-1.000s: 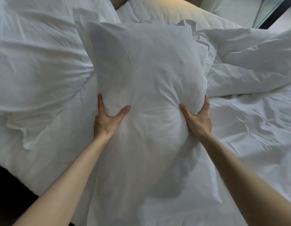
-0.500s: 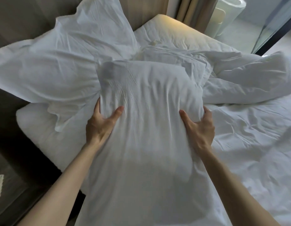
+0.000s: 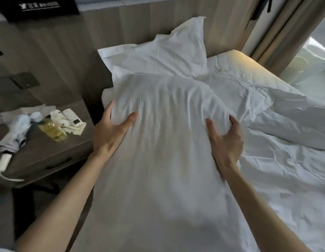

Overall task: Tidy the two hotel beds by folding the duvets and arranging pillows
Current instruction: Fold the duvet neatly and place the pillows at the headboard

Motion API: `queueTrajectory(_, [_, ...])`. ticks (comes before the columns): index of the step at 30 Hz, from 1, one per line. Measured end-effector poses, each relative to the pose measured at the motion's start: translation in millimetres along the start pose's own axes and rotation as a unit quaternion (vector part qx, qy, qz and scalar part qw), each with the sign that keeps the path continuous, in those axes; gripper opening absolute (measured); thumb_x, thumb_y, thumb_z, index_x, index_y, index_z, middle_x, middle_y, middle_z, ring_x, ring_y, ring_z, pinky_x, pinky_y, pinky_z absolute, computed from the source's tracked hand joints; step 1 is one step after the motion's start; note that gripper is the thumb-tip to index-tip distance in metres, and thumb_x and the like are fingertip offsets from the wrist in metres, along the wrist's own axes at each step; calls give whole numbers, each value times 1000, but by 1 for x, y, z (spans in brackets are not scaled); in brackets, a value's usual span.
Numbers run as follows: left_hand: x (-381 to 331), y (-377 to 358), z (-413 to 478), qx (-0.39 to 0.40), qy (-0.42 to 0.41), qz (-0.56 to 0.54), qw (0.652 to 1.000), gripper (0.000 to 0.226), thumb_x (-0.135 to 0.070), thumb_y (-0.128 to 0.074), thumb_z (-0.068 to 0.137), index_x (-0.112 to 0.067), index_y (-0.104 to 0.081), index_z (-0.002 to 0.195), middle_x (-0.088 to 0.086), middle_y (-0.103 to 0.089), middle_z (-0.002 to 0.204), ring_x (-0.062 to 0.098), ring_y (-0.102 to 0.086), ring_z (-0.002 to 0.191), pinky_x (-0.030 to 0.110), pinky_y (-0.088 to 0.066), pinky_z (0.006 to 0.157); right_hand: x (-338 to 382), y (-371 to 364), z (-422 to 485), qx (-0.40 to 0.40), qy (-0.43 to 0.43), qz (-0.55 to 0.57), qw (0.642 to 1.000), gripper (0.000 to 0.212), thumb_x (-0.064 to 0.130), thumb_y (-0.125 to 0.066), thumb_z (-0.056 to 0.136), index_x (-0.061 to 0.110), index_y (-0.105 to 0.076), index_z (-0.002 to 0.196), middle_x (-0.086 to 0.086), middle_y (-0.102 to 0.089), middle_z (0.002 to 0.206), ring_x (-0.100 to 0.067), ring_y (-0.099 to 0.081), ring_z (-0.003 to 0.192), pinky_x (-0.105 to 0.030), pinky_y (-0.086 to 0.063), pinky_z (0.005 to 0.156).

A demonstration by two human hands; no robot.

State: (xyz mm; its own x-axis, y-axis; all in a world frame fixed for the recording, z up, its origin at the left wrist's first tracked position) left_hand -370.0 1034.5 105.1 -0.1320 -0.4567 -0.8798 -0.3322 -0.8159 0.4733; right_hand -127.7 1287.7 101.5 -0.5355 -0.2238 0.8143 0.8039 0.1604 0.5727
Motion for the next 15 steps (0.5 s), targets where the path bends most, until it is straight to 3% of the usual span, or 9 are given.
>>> queueTrajectory(7, [23, 137, -89, -138, 19, -31, 990, 85, -74, -60, 73, -44, -29, 146, -17, -46, 140, 12, -47, 125, 29, -36, 95, 97, -12, -84, 73, 122, 62, 988, 76, 65, -61, 78, 25, -44, 140, 7, -52, 136, -14, -50, 124, -30, -37, 104])
queueTrajectory(12, [54, 254, -139, -251, 40, -22, 967, 85, -81, -56, 70, -46, -30, 143, -18, -47, 140, 15, -47, 128, 37, -37, 106, 183, -54, -159, 149, 192, 110, 964, 71, 60, -62, 81, 26, -44, 141, 8, -52, 135, -12, -48, 125, -28, -35, 105])
queueTrajectory(15, [77, 326, -170, -317, 52, -10, 947, 82, -77, -55, 74, -44, -29, 145, -16, -44, 144, 16, -45, 129, 28, -33, 100, 234, -90, -216, 195, 232, 131, 944, 69, 59, -63, 81, 26, -45, 140, 9, -53, 132, -13, -48, 125, -26, -33, 103])
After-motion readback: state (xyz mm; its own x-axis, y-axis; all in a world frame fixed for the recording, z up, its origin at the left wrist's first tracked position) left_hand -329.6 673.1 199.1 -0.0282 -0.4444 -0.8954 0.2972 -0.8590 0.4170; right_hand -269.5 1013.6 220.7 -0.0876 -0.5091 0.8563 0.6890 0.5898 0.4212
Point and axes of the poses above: each hand's wrist, its own z-axis towards the middle knuckle, its own y-axis out of the back of the hand, x = y × z, the point moved 7 cm from there along z, towards the middle knuckle
